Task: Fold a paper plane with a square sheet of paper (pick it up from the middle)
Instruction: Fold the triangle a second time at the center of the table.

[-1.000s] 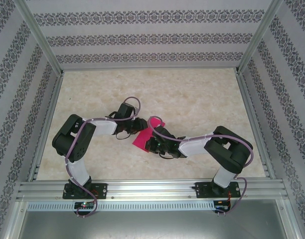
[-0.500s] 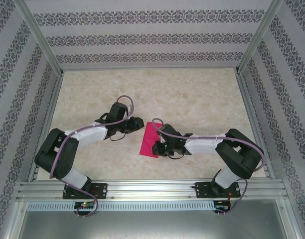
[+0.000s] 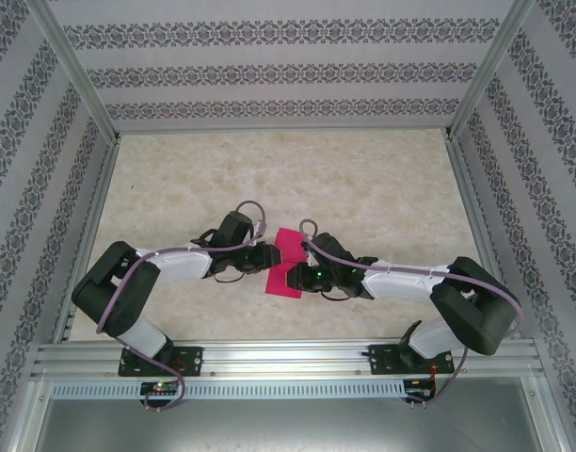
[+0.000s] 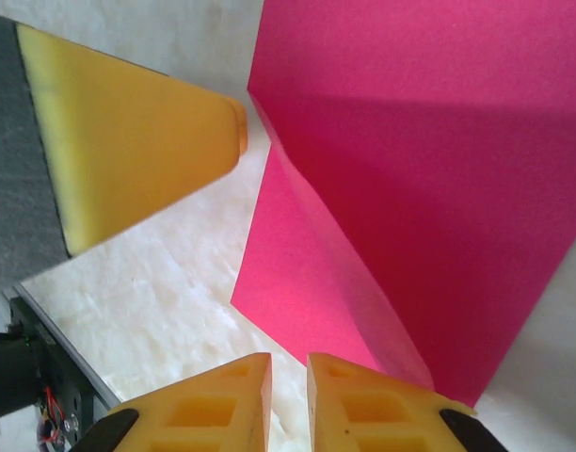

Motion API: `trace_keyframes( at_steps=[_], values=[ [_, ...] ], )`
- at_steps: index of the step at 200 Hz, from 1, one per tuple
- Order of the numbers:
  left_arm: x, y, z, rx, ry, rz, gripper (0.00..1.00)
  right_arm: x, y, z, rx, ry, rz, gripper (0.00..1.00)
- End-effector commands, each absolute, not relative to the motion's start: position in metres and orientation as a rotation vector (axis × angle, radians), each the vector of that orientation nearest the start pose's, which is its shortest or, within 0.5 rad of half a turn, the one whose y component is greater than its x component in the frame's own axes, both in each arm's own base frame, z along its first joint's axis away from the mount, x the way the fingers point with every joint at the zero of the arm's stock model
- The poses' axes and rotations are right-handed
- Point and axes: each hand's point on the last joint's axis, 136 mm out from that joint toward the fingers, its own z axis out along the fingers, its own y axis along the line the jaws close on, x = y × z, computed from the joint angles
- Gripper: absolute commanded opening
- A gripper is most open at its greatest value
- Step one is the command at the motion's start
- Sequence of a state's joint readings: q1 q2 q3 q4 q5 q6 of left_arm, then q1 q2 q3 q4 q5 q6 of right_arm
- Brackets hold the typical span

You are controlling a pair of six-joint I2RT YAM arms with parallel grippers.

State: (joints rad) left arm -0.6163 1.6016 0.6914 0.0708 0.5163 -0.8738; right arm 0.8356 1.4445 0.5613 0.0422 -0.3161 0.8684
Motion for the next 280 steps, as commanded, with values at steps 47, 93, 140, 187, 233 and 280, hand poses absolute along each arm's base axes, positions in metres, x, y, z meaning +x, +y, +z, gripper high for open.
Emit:
trace_keyframes(
  at_steps=[47, 93, 140, 187, 233, 280],
  values=[
    [0.265, -0.300, 0.087, -0.013, 2.594, -1.244, 0.32, 0.206, 0.298, 0.030, -0.013, 2.697, 1.032, 0.18],
    [0.263, -0.309, 0.084, 0.039, 2.608, -1.287, 0.32, 0.206, 0.299, 0.020, -0.003, 2.710, 1.033, 0.18],
    [0.258, -0.326, 0.068, 0.090, 2.649, -1.315, 0.31, 0.204, 0.294, 0.019, 0.009, 2.702, 1.034, 0.17],
    [0.262, -0.316, 0.028, -0.002, 2.726, -1.200, 0.28, 0.202, 0.294, 0.022, 0.004, 2.687, 1.062, 0.18],
    [0.254, -0.299, 0.007, -0.081, 2.782, -1.093, 0.26, 0.205, 0.305, 0.043, -0.025, 2.638, 1.103, 0.19],
    [0.251, -0.294, 0.004, -0.080, 2.793, -1.061, 0.25, 0.201, 0.296, 0.013, 0.037, 2.735, 1.025, 0.16]
  ],
)
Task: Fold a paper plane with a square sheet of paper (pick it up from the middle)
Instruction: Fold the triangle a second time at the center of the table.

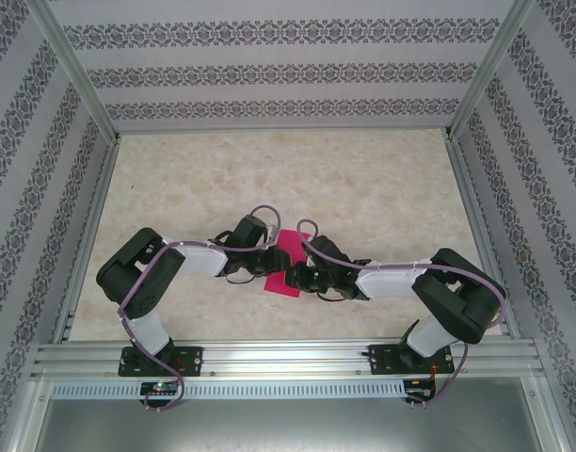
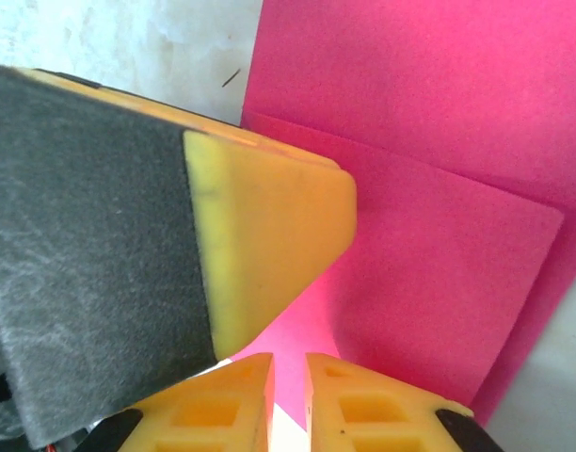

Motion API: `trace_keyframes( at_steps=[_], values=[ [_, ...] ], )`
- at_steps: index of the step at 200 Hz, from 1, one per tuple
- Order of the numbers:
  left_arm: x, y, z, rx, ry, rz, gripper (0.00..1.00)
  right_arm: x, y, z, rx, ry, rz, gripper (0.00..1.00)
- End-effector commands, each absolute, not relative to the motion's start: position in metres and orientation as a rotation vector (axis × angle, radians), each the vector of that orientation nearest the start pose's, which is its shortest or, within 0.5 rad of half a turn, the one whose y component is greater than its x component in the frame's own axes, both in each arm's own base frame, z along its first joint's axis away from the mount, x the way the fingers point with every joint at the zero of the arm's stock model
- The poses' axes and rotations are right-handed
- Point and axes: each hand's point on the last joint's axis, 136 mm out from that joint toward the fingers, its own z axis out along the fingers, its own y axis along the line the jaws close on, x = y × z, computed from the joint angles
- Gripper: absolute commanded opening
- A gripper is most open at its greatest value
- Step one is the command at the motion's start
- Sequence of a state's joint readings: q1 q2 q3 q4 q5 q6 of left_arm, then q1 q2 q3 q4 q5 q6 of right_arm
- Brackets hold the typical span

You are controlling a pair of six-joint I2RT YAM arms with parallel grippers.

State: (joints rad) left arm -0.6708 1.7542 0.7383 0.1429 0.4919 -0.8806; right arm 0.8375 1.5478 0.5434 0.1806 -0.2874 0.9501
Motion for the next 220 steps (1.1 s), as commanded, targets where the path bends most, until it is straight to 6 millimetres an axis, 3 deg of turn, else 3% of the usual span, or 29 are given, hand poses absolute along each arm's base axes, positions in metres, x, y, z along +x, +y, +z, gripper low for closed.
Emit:
trace_keyframes(
  at_steps=[1, 20, 50, 100, 166, 193, 220],
  values=[
    [0.251, -0.294, 0.004, -0.080, 2.794, -1.061, 0.25, 0.200, 0.296, 0.012, 0.039, 2.738, 1.024, 0.16],
    [0.251, -0.292, 0.001, -0.090, 2.801, -1.040, 0.24, 0.190, 0.280, -0.006, 0.086, 2.792, 0.961, 0.15],
    [0.251, -0.286, -0.004, -0.110, 2.816, -0.993, 0.22, 0.177, 0.269, -0.014, 0.096, 2.827, 0.941, 0.15],
    [0.247, -0.280, -0.013, -0.125, 2.840, -0.953, 0.20, 0.166, 0.282, 0.005, -0.010, 2.822, 0.994, 0.17],
    [0.244, -0.274, -0.020, -0.141, 2.854, -0.929, 0.20, 0.148, 0.267, -0.013, 0.011, 2.914, 0.884, 0.16],
    [0.242, -0.273, -0.021, -0.142, 2.859, -0.922, 0.20, 0.142, 0.268, -0.006, -0.044, 2.924, 0.869, 0.16],
    [0.241, -0.273, -0.020, -0.136, 2.857, -0.924, 0.20, 0.149, 0.265, 0.011, -0.017, 2.867, 0.859, 0.16]
  ],
)
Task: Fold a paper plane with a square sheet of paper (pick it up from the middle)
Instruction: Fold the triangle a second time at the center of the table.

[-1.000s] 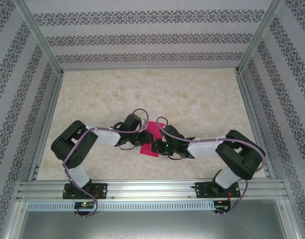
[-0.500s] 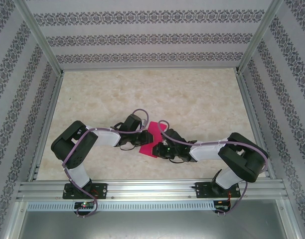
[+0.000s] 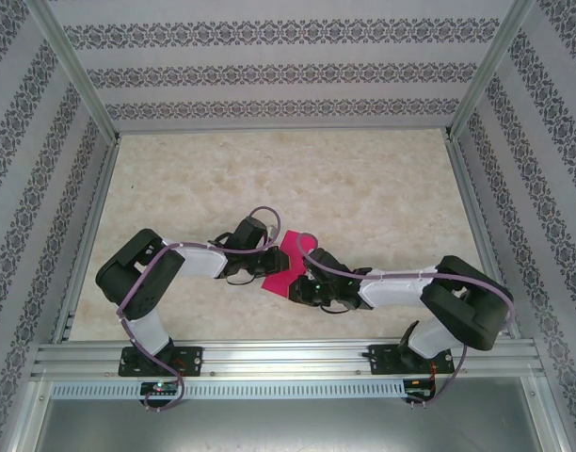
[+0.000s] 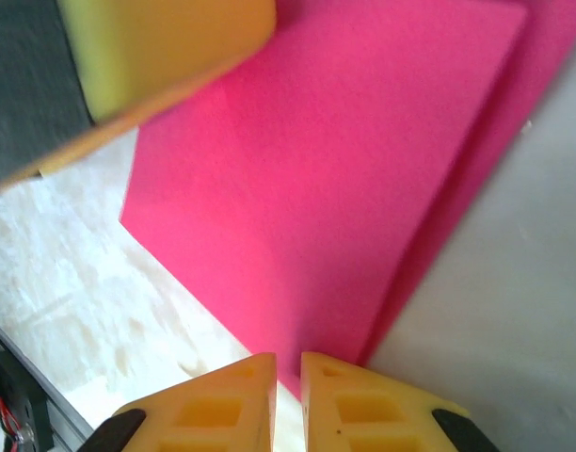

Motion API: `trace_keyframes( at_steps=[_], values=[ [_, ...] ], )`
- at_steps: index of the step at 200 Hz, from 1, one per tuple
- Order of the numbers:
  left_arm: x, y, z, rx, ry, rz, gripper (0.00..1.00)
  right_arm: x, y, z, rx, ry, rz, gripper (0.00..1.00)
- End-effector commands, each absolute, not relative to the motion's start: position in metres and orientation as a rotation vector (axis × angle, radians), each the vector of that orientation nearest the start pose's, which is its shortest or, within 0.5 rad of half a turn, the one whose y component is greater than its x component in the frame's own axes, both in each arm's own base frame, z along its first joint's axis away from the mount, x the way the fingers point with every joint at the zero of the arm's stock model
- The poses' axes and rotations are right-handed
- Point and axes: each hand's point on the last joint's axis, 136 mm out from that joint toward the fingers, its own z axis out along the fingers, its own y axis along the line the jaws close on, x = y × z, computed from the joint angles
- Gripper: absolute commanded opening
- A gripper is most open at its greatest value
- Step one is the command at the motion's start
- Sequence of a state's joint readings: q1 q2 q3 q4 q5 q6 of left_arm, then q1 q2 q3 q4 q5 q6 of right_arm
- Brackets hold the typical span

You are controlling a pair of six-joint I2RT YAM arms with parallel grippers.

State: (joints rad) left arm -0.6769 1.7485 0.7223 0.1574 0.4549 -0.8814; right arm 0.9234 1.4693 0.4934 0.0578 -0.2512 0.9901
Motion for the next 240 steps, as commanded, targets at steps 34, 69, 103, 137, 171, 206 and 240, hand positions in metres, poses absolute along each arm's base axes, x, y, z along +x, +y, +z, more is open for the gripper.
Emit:
trace_keyframes(
  at_steps=[34, 69, 103, 137, 171, 206, 240],
  values=[
    [0.240, -0.272, -0.020, -0.131, 2.862, -0.924, 0.20, 0.171, 0.278, 0.047, 0.037, 2.700, 0.958, 0.17],
    [0.240, -0.272, -0.020, -0.129, 2.864, -0.923, 0.20, 0.187, 0.300, 0.068, 0.075, 2.599, 1.089, 0.18],
    [0.240, -0.273, -0.018, -0.118, 2.864, -0.927, 0.20, 0.186, 0.313, 0.045, 0.091, 2.663, 1.094, 0.17],
    [0.241, -0.274, -0.019, -0.116, 2.866, -0.927, 0.20, 0.174, 0.298, 0.003, 0.163, 2.779, 0.977, 0.15],
    [0.240, -0.272, -0.022, -0.118, 2.873, -0.908, 0.20, 0.148, 0.282, -0.020, 0.149, 2.882, 0.886, 0.15],
    [0.238, -0.271, -0.025, -0.135, 2.882, -0.910, 0.20, 0.131, 0.272, -0.026, 0.144, 2.928, 0.852, 0.15],
    [0.235, -0.269, -0.025, -0.159, 2.892, -0.906, 0.20, 0.121, 0.265, -0.020, 0.144, 2.971, 0.802, 0.15]
  ],
)
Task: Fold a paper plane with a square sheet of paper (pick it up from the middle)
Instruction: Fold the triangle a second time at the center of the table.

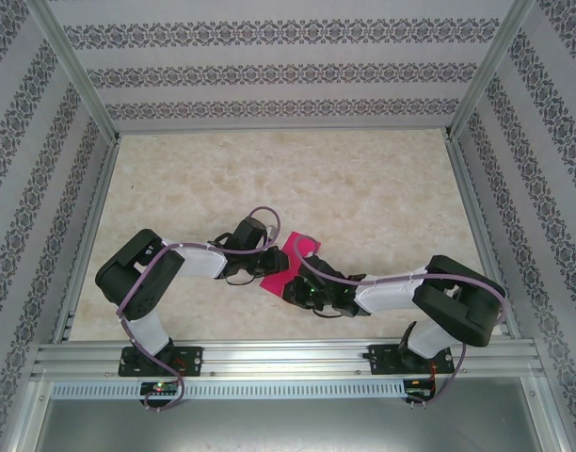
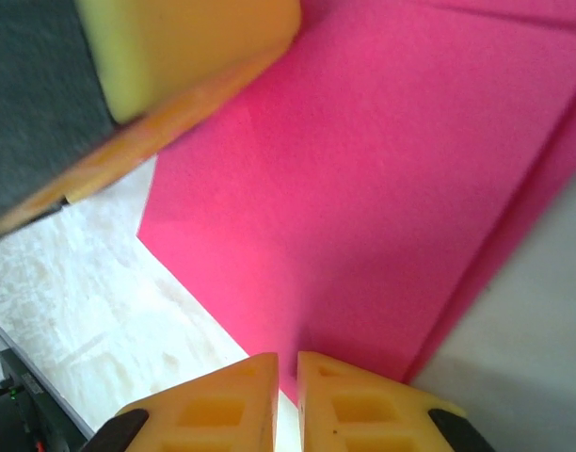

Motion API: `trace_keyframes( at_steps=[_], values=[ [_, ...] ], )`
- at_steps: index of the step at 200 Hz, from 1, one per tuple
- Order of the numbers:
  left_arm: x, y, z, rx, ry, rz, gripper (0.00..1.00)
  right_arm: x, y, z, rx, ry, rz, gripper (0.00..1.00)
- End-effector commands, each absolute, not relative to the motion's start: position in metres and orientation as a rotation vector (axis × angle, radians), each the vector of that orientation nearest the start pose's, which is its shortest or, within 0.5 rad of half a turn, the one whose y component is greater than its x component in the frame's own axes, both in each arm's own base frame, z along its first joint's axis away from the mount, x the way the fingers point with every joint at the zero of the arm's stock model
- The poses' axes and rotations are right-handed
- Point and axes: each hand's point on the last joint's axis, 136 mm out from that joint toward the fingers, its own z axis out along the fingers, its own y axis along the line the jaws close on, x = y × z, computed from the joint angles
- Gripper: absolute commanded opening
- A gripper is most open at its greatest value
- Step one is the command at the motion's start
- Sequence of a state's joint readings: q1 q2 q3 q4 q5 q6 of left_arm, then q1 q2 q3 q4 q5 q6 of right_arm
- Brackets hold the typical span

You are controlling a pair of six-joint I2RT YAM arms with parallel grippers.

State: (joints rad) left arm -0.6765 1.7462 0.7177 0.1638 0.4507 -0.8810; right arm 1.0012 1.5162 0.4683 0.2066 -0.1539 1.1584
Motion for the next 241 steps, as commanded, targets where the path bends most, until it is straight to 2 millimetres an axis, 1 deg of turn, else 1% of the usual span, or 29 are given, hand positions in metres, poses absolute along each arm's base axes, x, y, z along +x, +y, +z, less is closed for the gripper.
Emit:
trace_keyframes(
  at_steps=[1, 24, 45, 60, 76, 87, 101, 115, 125, 142, 155, 166, 184, 209, 218, 241],
  values=[
    [0.236, -0.269, -0.025, -0.162, 2.891, -0.907, 0.20, 0.121, 0.265, -0.020, 0.145, 2.971, 0.803, 0.16],
    [0.235, -0.266, -0.025, -0.177, 2.891, -0.891, 0.20, 0.116, 0.263, -0.014, 0.130, 2.986, 0.805, 0.16],
    [0.238, -0.269, -0.018, -0.157, 2.884, -0.902, 0.20, 0.115, 0.256, -0.009, 0.119, 2.992, 0.773, 0.17],
    [0.242, -0.275, -0.006, -0.140, 2.856, -0.943, 0.21, 0.123, 0.260, 0.008, 0.076, 2.934, 0.796, 0.19],
    [0.246, -0.284, 0.015, -0.096, 2.819, -1.001, 0.23, 0.137, 0.259, 0.035, 0.052, 2.843, 0.774, 0.23],
    [0.250, -0.288, 0.031, -0.069, 2.796, -1.023, 0.25, 0.149, 0.254, 0.052, 0.065, 2.778, 0.753, 0.32],
    [0.255, -0.289, 0.049, -0.041, 2.766, -1.014, 0.27, 0.162, 0.240, 0.064, 0.115, 2.712, 0.716, 0.37],
    [0.259, -0.286, 0.063, -0.025, 2.752, -0.966, 0.30, 0.173, 0.222, 0.065, 0.188, 2.695, 0.690, 0.41],
    [0.263, -0.284, 0.073, -0.015, 2.740, -0.946, 0.31, 0.179, 0.211, 0.064, 0.219, 2.690, 0.698, 0.41],
    [0.265, -0.281, 0.086, -0.019, 2.730, -0.914, 0.32, 0.189, 0.199, 0.066, 0.253, 2.663, 0.716, 0.42],
    [0.265, -0.276, 0.093, -0.044, 2.724, -0.890, 0.33, 0.195, 0.194, 0.068, 0.275, 2.637, 0.737, 0.46],
    [0.264, -0.273, 0.098, -0.062, 2.715, -0.883, 0.33, 0.199, 0.194, 0.070, 0.287, 2.615, 0.770, 0.48],
    [0.261, -0.265, 0.102, -0.085, 2.704, -0.863, 0.33, 0.204, 0.198, 0.071, 0.281, 2.602, 0.811, 0.52],
    [0.254, -0.251, 0.101, -0.115, 2.697, -0.817, 0.34, 0.204, 0.213, 0.073, 0.248, 2.590, 0.905, 0.56],
    [0.252, -0.248, 0.103, -0.121, 2.692, -0.816, 0.34, 0.203, 0.216, 0.072, 0.254, 2.587, 0.927, 0.58],
    [0.247, -0.241, 0.109, -0.126, 2.671, -0.815, 0.36, 0.204, 0.226, 0.074, 0.240, 2.569, 0.970, 0.59]
  ],
)
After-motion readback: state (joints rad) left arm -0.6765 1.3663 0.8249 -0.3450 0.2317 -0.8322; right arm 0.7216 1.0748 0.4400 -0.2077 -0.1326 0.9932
